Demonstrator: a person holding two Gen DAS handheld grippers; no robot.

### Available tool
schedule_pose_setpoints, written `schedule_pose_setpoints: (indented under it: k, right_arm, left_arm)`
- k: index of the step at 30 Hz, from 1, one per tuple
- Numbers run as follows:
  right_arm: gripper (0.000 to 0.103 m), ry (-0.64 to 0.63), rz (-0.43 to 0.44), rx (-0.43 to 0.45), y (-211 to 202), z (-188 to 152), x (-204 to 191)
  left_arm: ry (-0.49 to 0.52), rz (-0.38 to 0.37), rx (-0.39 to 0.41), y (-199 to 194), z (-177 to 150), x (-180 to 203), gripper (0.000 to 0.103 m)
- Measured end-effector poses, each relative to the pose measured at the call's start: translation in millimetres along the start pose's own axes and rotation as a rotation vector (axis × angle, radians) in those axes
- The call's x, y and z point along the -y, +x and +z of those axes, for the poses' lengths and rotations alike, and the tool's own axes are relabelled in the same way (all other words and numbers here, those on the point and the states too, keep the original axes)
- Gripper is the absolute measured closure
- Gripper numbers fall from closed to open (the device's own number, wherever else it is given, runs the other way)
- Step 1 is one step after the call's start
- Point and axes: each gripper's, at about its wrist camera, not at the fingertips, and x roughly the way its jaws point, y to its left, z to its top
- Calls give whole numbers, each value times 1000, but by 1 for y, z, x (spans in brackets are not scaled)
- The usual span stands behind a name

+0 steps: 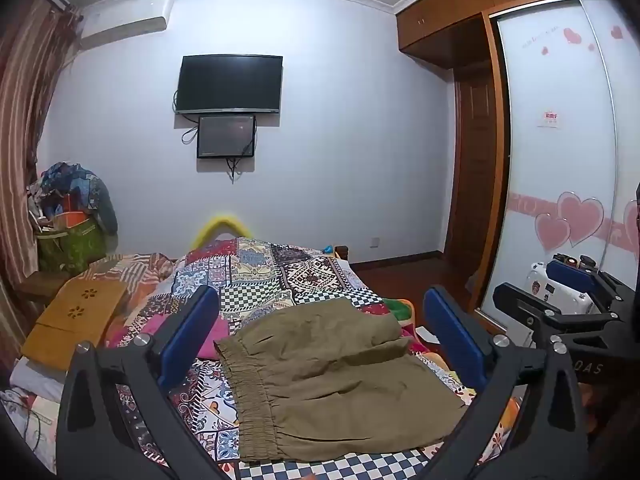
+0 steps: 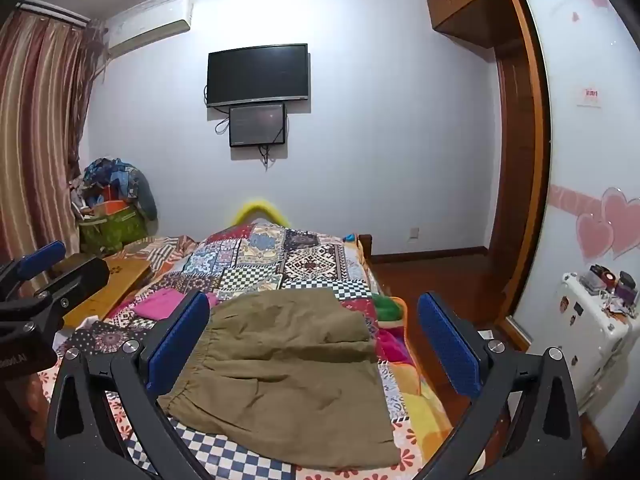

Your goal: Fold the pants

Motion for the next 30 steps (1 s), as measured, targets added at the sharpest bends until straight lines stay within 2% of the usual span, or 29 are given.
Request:
schedule_pose_setpoints:
  k: [10,15,30]
  right_arm:
    - [0,4,6,-6,2,-3,-3]
    - [0,10,11,-15,4,-4,-2]
    - [0,10,25,-33,6,-4,-3]
  left_arm:
    - [-16,6,-1,2,-3,7,0]
    - [-36,1,-9,2,-6,-7,0]
    - [-51,8,-29,12,-16,-18,0]
